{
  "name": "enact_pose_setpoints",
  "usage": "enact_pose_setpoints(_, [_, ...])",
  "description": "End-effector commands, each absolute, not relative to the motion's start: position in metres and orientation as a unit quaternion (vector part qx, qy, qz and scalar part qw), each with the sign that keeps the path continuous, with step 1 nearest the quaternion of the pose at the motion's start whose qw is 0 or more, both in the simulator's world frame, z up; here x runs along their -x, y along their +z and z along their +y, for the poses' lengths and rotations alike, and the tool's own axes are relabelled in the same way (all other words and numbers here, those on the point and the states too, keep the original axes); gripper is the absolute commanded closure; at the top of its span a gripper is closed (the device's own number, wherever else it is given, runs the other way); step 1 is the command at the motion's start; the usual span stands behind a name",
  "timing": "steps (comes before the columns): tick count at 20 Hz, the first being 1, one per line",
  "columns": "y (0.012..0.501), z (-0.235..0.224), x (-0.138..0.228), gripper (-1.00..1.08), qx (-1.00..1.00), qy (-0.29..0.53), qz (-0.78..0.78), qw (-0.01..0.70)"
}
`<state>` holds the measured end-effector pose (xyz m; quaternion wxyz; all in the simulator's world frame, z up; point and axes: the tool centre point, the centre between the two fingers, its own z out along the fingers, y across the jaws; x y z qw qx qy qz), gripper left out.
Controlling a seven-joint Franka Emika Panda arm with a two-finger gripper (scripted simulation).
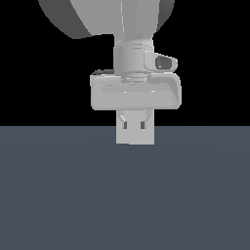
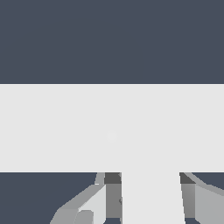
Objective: Plug the charger into the wall socket.
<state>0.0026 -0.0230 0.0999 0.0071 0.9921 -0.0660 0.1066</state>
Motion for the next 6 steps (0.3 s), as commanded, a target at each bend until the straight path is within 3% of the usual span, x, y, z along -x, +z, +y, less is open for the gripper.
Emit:
enact_pose_setpoints(1, [0.1000,-0.0234,-0.0064,1.08,-0.992,0.107,-0.066,0.007])
enact_pose_setpoints(6, [0.1000,-0.0232,-0.0062,1.08,-0.992,0.107,-0.066,0.007])
